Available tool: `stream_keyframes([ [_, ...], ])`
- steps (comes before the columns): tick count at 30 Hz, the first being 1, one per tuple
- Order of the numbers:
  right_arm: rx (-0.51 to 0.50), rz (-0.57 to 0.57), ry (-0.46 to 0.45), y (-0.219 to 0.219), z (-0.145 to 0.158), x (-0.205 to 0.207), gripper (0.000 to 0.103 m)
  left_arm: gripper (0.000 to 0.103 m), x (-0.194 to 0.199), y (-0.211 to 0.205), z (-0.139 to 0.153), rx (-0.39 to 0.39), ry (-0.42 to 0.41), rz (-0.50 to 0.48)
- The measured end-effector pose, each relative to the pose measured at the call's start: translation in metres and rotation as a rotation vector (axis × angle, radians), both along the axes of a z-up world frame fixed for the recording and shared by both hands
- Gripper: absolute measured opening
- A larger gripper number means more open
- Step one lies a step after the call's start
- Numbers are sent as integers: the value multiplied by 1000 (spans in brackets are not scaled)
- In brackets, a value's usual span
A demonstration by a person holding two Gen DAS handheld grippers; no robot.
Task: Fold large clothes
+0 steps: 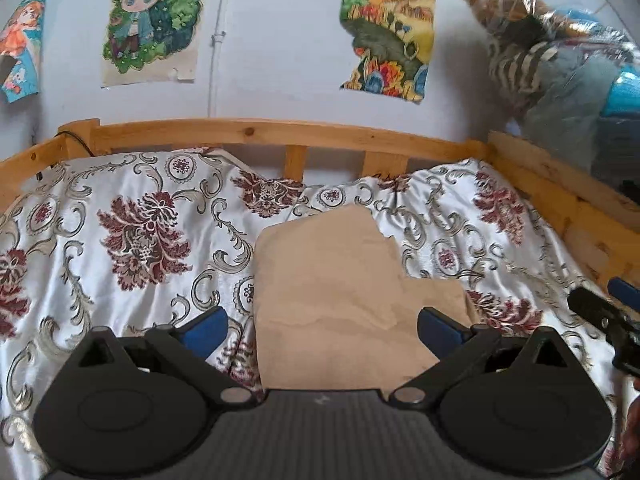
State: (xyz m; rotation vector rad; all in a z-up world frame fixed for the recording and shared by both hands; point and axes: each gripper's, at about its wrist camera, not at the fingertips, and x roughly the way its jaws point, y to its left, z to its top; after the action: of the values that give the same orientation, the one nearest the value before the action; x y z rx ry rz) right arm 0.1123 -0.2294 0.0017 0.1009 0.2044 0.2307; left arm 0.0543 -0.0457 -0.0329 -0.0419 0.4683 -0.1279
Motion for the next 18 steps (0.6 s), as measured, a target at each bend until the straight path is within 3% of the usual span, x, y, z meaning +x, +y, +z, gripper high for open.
stream_keyframes([
  [5,-23,-4,-7,-2,3,-50,102,102,-30,13,-3,-33,-1,-20],
  [9,-7,-26,19,-3,0,-79,102,102,-49,17,-14,9,-21,-30],
  [18,-58,-36,112,6,-19,-90,102,102,-57,18,-41,15,49,-43],
])
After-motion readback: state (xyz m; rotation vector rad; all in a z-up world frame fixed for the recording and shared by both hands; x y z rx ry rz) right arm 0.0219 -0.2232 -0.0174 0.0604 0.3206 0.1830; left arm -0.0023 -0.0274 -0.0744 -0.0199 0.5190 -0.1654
